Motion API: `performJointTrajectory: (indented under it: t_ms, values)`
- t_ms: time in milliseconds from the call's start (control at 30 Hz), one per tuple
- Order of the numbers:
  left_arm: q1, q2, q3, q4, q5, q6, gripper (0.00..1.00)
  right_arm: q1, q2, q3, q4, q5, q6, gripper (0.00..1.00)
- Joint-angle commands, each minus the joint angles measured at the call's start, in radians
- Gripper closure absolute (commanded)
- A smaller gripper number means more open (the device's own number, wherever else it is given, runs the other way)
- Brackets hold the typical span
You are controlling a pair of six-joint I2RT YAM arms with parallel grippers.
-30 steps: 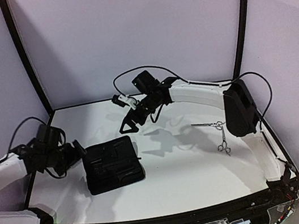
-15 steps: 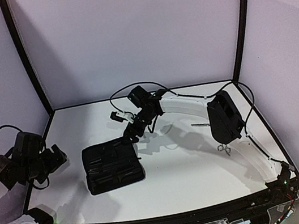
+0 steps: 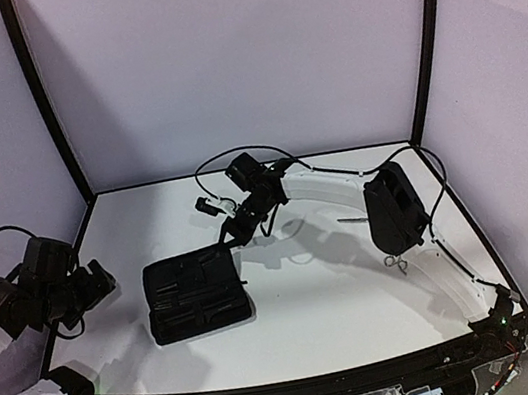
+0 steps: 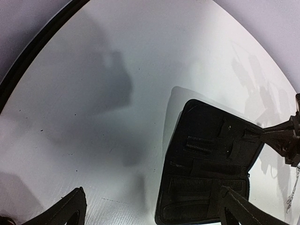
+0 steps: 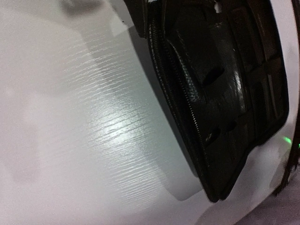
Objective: Sort the hair-cutting tools
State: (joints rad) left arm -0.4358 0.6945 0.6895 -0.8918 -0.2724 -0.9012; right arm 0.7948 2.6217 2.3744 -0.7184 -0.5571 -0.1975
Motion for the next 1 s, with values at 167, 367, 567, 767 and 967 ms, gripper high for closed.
performJointTrajectory:
  t_ms: [167, 367, 567, 767, 967]
  values:
    - [0.004, -0.010, 0.010, -0.029, -0.004, -0.019, 0.01, -0.023, -0.307, -0.503, 0.348, 0.199, 0.400, 1.00]
    - [0.005, 0.030, -0.029, 0.104, 0.073, -0.041, 0.01, -0.026, -0.561, -0.896, 0.521, 0.455, 0.692, 1.00]
    - [0.004, 0.178, -0.028, 0.293, 0.188, -0.037, 0.01, -0.011, -0.755, -1.282, 0.719, 0.584, 1.036, 1.00]
    - [0.000, 0.397, 0.049, 0.383, 0.294, -0.004, 0.01, 0.065, -0.895, -1.502, 0.773, 0.757, 1.311, 1.00]
    - [-0.004, 0.522, 0.145, 0.404, 0.337, 0.050, 0.01, 0.162, -0.953, -1.620, 0.809, 0.827, 1.507, 1.00]
